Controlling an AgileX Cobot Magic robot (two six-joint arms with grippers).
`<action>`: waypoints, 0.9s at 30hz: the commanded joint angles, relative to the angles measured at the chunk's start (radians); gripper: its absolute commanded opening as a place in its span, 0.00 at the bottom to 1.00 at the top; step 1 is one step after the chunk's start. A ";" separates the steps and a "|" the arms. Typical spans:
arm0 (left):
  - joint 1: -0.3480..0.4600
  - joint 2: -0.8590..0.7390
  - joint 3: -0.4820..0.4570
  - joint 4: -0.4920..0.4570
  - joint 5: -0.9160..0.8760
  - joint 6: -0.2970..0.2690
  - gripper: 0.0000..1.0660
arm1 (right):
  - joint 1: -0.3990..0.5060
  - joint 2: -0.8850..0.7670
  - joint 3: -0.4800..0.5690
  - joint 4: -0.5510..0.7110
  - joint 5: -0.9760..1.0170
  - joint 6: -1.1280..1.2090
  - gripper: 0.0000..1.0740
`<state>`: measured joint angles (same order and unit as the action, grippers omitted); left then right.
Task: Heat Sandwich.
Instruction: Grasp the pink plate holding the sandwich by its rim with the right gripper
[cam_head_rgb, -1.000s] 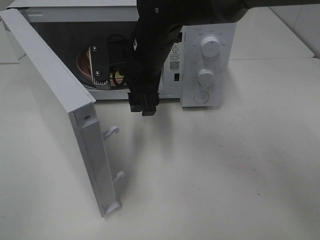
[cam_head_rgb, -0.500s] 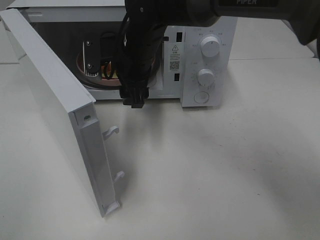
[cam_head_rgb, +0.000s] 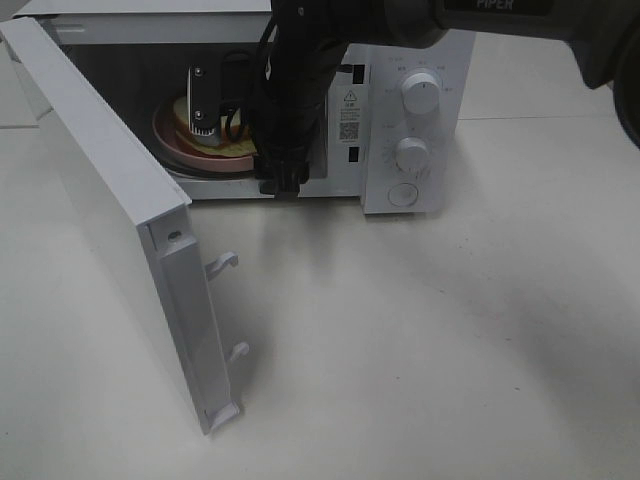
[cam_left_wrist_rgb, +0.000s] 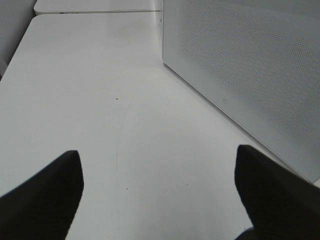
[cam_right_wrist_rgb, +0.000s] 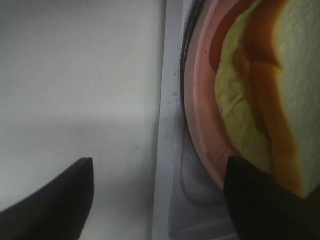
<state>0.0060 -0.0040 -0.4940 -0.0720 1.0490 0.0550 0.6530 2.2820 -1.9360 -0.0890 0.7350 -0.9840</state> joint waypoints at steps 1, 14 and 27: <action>-0.006 -0.017 0.003 0.002 -0.012 -0.005 0.72 | -0.008 0.025 -0.026 0.002 -0.004 0.014 0.66; -0.006 -0.017 0.003 0.003 -0.012 -0.005 0.72 | -0.028 0.096 -0.122 0.021 -0.074 0.045 0.66; -0.006 -0.017 0.003 0.003 -0.012 -0.005 0.72 | -0.048 0.127 -0.122 0.027 -0.127 0.045 0.66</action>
<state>0.0060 -0.0040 -0.4940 -0.0710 1.0490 0.0550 0.6060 2.4090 -2.0550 -0.0710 0.6230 -0.9430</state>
